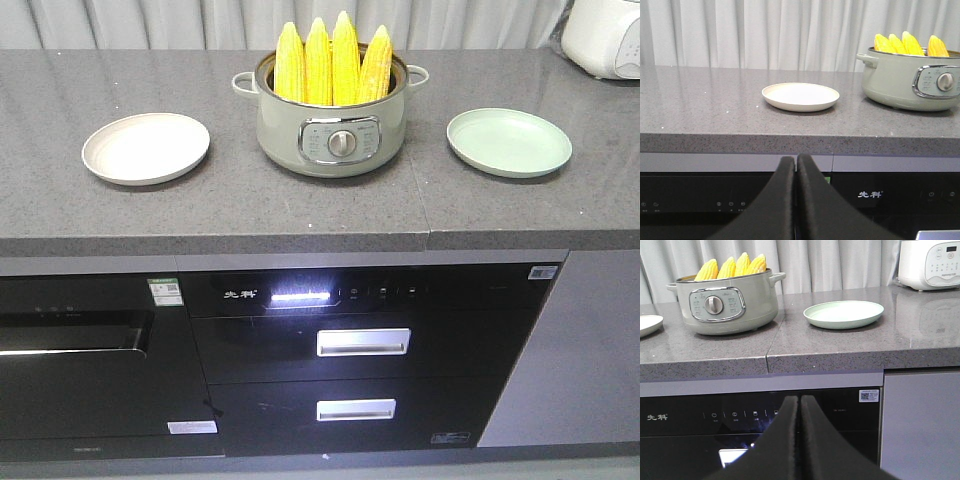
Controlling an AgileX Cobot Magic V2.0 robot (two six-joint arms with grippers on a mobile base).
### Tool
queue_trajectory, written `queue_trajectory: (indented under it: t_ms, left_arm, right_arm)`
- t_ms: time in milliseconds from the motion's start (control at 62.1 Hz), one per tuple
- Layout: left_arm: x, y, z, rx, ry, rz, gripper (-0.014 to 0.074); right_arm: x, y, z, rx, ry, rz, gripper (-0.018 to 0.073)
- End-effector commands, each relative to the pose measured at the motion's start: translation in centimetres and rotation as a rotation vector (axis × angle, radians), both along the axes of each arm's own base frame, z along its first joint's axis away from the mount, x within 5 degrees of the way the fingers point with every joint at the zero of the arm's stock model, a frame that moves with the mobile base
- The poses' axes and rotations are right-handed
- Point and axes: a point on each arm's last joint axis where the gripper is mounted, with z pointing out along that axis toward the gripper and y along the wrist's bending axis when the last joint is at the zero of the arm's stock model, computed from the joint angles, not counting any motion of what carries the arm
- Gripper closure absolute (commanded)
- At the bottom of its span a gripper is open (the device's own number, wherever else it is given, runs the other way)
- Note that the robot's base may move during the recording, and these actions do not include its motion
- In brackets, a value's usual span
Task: Distribute corn equally
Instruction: 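Drive closer and center the base on the corn pot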
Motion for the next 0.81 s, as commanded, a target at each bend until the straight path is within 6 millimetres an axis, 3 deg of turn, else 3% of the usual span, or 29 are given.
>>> queue_trajectory:
  t_ms: [0, 789]
  left_arm:
    - [-0.25, 0.09, 1.46, -0.01, -0.105, 0.01, 0.0602]
    - [-0.25, 0.09, 1.46, -0.01, -0.105, 0.01, 0.0602]
  right_arm:
    - [0.05, 0.04, 0.06, -0.005, -0.06, 0.001, 0.0561]
    - [0.05, 0.04, 0.06, -0.005, -0.06, 0.001, 0.0561]
